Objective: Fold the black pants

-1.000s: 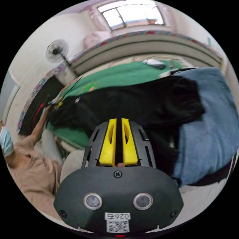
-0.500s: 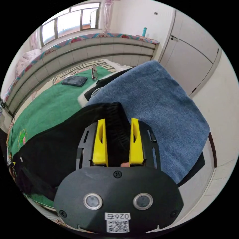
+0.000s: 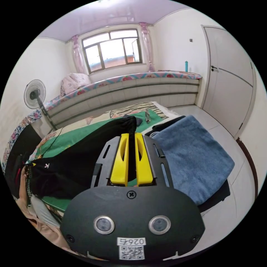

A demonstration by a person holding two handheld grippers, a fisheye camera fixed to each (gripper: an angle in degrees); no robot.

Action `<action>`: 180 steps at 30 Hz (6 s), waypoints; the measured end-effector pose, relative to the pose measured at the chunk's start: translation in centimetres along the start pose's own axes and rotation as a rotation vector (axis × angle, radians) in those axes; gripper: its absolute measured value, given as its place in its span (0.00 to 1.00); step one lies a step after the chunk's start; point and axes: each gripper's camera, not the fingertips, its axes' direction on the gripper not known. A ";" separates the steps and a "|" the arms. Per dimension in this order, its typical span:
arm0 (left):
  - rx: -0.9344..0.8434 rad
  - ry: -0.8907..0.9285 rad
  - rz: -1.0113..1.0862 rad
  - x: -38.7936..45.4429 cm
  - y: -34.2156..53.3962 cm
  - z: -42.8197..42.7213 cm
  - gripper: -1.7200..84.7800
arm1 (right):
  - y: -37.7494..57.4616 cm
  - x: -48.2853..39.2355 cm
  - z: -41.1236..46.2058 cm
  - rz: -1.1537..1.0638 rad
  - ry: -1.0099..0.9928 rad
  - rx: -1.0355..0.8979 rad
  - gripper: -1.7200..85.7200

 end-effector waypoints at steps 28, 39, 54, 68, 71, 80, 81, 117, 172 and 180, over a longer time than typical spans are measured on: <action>0.258 -0.250 -0.108 -1.8 12.7 6.0 0.01 | 4.2 -1.1 20.4 -0.093 0.267 -0.309 0.01; 0.242 -0.414 -0.026 2.1 19.9 7.0 0.01 | 9.8 -1.2 18.3 -0.207 0.226 -0.334 0.01; 0.292 -0.328 0.227 9.9 35.3 6.2 0.23 | 25.1 2.5 -1.3 -0.246 -0.082 -0.042 0.07; 0.149 -0.127 0.121 6.6 32.5 6.5 0.15 | 29.3 11.6 0.6 0.063 -0.138 -0.103 0.13; 0.151 -0.218 0.200 8.2 32.3 6.1 0.21 | 27.9 11.9 4.2 0.065 -0.174 -0.180 0.15; -0.058 -0.346 0.220 9.2 30.0 3.4 0.07 | 27.2 9.0 4.8 -0.062 -0.128 -0.136 0.05; -0.021 -0.272 0.213 8.5 30.3 1.5 0.06 | 27.4 9.6 2.7 -0.025 -0.170 -0.038 0.04; 0.134 0.188 -0.022 -0.5 11.6 -10.5 0.22 | 8.0 -9.6 41.1 -0.059 0.248 -0.405 0.09; 0.090 -0.323 0.116 -2.8 2.6 28.0 0.01 | 3.4 -53.1 48.6 -0.870 -0.488 -0.476 0.01; 0.136 -0.319 0.325 1.0 2.7 37.3 0.01 | 1.0 -26.3 42.7 -0.372 -0.211 -0.364 0.01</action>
